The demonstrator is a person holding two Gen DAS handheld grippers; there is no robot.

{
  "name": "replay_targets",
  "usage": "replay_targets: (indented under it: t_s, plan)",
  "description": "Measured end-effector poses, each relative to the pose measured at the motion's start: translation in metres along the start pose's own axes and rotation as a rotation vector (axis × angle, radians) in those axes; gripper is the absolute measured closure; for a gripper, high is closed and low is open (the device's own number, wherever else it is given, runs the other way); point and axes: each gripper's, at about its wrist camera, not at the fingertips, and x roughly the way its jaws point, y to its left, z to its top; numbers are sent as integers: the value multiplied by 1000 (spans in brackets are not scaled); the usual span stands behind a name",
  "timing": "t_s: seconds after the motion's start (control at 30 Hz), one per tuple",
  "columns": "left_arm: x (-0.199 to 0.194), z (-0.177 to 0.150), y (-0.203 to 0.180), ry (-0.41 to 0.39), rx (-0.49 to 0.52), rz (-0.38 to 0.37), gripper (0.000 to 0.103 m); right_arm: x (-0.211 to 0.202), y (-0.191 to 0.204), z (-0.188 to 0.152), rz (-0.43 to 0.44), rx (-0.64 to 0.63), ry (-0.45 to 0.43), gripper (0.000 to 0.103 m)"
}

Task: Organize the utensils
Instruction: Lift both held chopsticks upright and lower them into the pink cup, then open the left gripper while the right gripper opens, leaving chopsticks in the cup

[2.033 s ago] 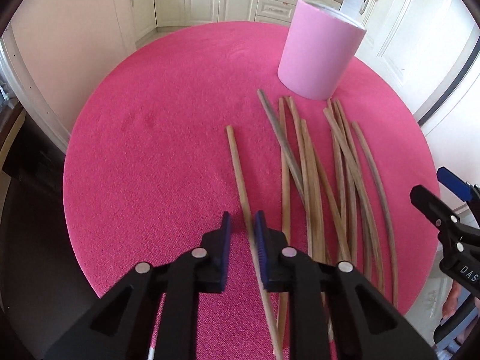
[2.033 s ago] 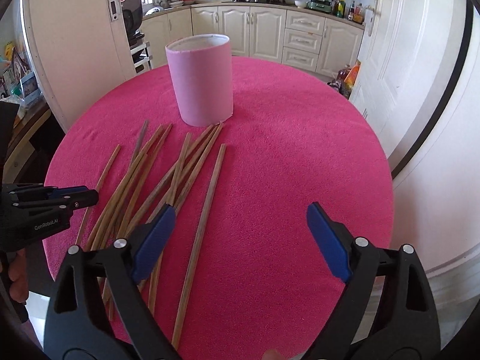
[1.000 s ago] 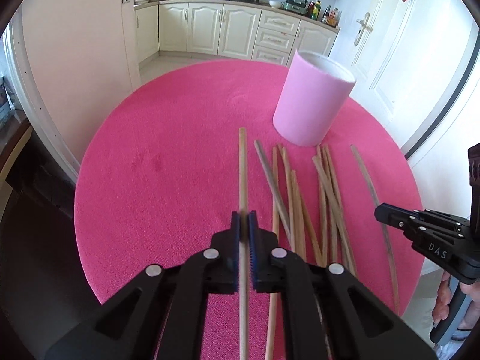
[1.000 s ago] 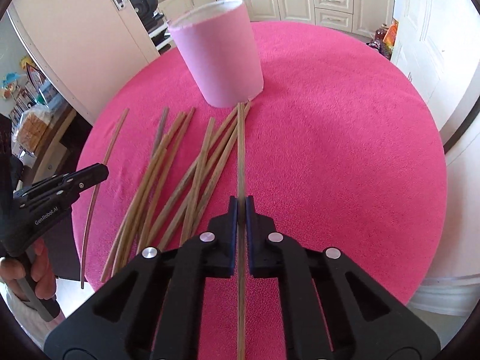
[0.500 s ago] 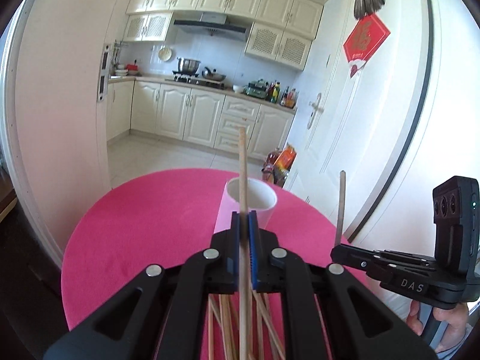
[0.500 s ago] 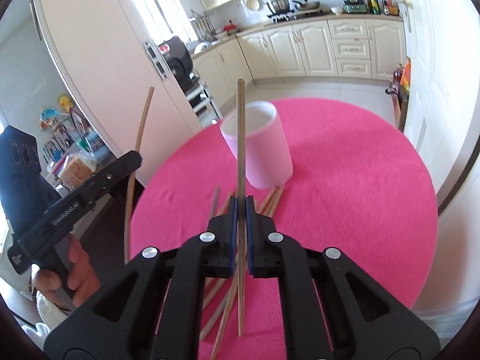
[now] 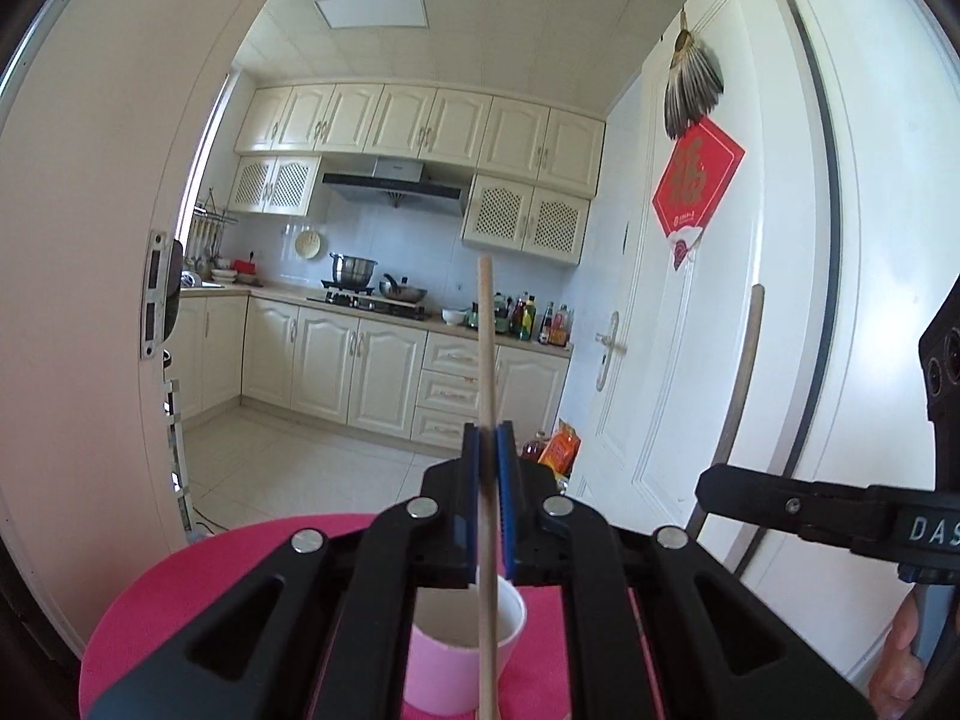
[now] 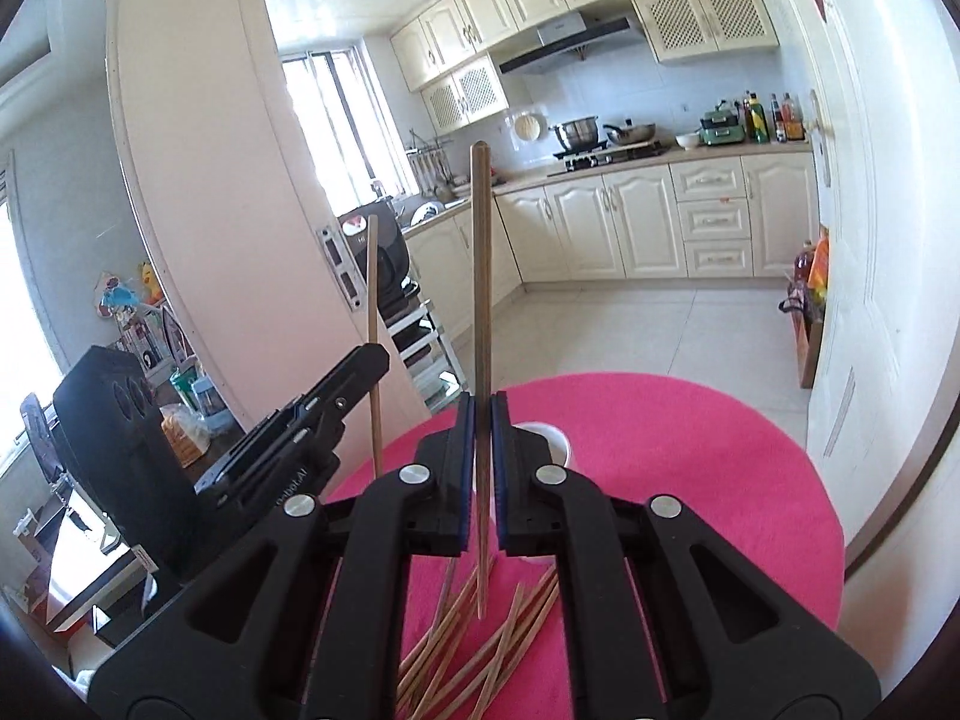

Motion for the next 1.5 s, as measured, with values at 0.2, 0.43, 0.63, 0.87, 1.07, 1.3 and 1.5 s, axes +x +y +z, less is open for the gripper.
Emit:
replay_targets:
  t_s: [0.2, 0.43, 0.63, 0.87, 1.07, 1.3, 1.5]
  plan:
    - [32, 11, 1, -65, -20, 7, 97, 11, -8, 25, -33, -11, -106, 97]
    - [55, 11, 4, -113, -19, 31, 97, 30, -14, 31, -50, -17, -138, 97]
    - [64, 3, 9, -135, -2, 47, 97, 47, -15, 22, -65, -17, -111, 97]
    - [72, -8, 14, -94, -4, 50, 97, 60, -17, 11, -72, -12, -73, 97]
    - [73, -9, 13, -62, 15, 49, 96, 66, -13, 6, -76, -9, -57, 97]
    - [75, -7, 17, -65, 1, 48, 96, 69, -15, 5, -87, -13, -45, 97]
    - [73, -8, 18, -95, -20, 54, 97, 69, -18, 2, -90, -8, -36, 97]
